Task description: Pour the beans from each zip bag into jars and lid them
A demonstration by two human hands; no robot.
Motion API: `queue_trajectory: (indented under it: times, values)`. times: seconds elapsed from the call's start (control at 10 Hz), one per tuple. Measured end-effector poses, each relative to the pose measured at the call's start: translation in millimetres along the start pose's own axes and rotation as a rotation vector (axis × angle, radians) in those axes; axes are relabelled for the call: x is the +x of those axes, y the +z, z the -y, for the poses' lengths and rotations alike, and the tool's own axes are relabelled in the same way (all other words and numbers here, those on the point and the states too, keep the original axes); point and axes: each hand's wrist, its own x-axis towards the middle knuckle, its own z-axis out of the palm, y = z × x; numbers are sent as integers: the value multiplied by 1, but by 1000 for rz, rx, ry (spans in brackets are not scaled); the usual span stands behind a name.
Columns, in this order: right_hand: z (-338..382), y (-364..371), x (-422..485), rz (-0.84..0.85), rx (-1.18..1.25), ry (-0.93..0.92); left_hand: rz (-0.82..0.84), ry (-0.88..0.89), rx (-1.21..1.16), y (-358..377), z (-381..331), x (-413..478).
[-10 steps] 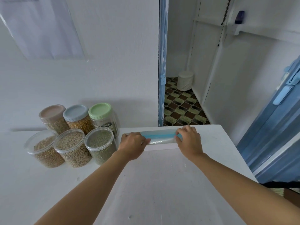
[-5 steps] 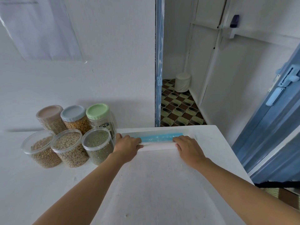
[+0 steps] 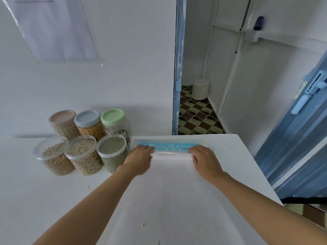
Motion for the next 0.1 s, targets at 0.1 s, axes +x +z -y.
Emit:
queue_trajectory:
  times: [0.1]
  values:
    - [11, 4, -1, -21, 31, 25, -73, 25, -192, -7, 2, -9]
